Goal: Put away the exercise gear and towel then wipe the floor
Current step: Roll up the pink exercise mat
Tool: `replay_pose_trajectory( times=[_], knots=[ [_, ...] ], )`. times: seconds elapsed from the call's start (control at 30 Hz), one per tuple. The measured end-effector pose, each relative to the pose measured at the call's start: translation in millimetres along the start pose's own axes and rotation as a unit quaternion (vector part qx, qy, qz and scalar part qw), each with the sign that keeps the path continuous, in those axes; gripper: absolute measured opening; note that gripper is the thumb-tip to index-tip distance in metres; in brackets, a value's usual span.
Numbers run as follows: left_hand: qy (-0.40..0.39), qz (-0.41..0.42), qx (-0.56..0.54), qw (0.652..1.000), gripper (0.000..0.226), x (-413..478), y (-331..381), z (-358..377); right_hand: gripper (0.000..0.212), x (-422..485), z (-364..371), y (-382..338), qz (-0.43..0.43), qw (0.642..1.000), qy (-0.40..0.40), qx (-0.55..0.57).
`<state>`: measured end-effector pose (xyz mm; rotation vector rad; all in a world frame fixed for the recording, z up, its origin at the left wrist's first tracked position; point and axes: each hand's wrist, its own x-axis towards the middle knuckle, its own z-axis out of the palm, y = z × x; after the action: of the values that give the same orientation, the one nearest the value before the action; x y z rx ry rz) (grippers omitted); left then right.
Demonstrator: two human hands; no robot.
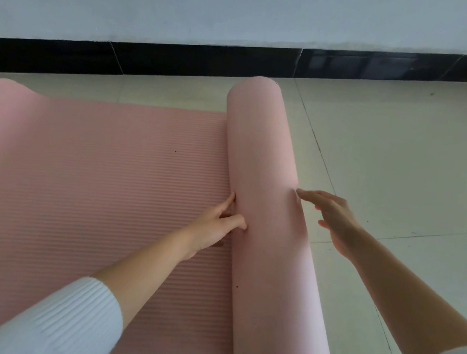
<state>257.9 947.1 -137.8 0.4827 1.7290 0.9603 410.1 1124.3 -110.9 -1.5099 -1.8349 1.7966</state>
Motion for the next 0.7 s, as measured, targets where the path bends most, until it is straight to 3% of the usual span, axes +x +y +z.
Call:
replay_pose_trajectory(
  times=[0.13, 0.23, 0.33, 0.4, 0.43, 0.53, 0.7],
  knots=[
    [0.019, -0.014, 0.003, 1.0, 0.061, -6.4, -12.3, -19.8, 0.009, 1.1, 18.8, -9.1, -0.031, 0.999, -0.006, 0.024],
    [0.011, -0.041, -0.075, 0.996, 0.054, -13.1, -24.4, -25.5, 0.008, 0.0, 35.7, -11.9, -0.045, 0.998, -0.029, 0.02],
    [-0.033, -0.055, -0.179, 0.982, 0.032, -21.3, -23.4, -21.6, 0.005, 3.1, 48.9, -11.8, -0.045, 0.998, -0.02, 0.034],
    [-0.035, -0.027, -0.166, 0.985, 0.025, -24.1, -13.7, -17.5, 0.006, 7.0, 49.7, -10.5, -0.035, 0.998, 0.013, 0.057],
    [-0.028, -0.002, -0.138, 0.99, 0.034, -24.6, -9.8, -14.2, 0.009, 7.6, 47.7, -8.6, -0.022, 0.997, 0.03, 0.073],
    [-0.034, 0.032, -0.079, 0.996, 0.089, -21.4, -3.1, -1.8, 0.012, 7.8, 32.8, 3.1, 0.019, 0.992, 0.049, 0.114],
    [-0.024, 0.048, -0.03, 0.998, 0.108, -14.9, 11.6, 14.9, 0.013, 6.6, 17.7, 12.6, 0.043, 0.989, 0.051, 0.131]
  ],
)
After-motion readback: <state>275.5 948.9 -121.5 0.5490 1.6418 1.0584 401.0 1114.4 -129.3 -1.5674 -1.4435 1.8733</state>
